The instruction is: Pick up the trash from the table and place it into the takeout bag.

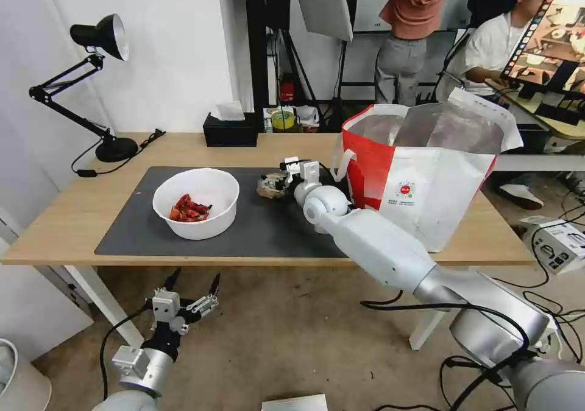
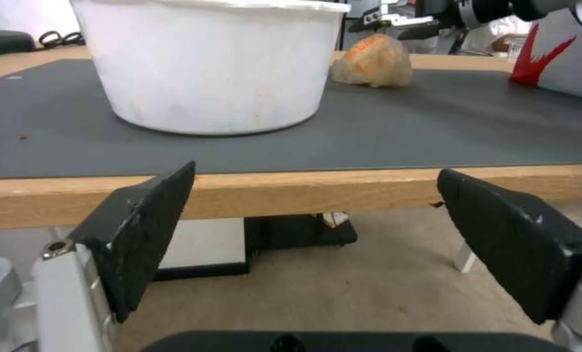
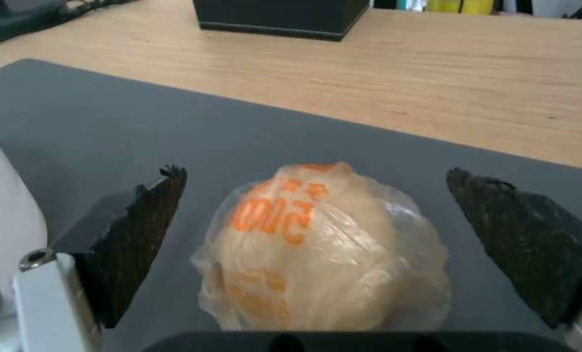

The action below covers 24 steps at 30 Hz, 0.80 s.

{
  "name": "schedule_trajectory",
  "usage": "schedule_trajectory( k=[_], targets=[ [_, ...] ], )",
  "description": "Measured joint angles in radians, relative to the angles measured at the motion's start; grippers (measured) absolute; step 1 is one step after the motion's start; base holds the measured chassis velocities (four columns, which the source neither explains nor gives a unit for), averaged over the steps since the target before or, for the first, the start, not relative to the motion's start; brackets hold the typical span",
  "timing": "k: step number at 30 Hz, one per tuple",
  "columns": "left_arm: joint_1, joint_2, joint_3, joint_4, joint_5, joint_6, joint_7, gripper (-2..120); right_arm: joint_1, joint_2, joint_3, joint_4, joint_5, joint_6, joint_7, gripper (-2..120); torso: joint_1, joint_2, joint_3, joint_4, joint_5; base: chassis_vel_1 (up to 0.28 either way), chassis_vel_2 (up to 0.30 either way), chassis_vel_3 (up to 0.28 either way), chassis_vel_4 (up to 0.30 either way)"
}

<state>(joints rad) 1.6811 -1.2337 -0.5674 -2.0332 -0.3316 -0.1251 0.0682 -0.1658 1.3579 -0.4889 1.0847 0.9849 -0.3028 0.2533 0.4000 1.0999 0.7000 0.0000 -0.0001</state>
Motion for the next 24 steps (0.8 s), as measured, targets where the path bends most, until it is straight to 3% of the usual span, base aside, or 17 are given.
schedule_trajectory(
  k=[24],
  targets=[
    [0.005,-0.002,-0.006,0.001,-0.011,-0.006,0.000,100,0.026,0.055,-0.034,-0.077,-0.007,-0.082,-0.023,96,0.000,0.000,0.000,0.0000,0.0001,0.000,0.000,0.000,0.000]
  ],
)
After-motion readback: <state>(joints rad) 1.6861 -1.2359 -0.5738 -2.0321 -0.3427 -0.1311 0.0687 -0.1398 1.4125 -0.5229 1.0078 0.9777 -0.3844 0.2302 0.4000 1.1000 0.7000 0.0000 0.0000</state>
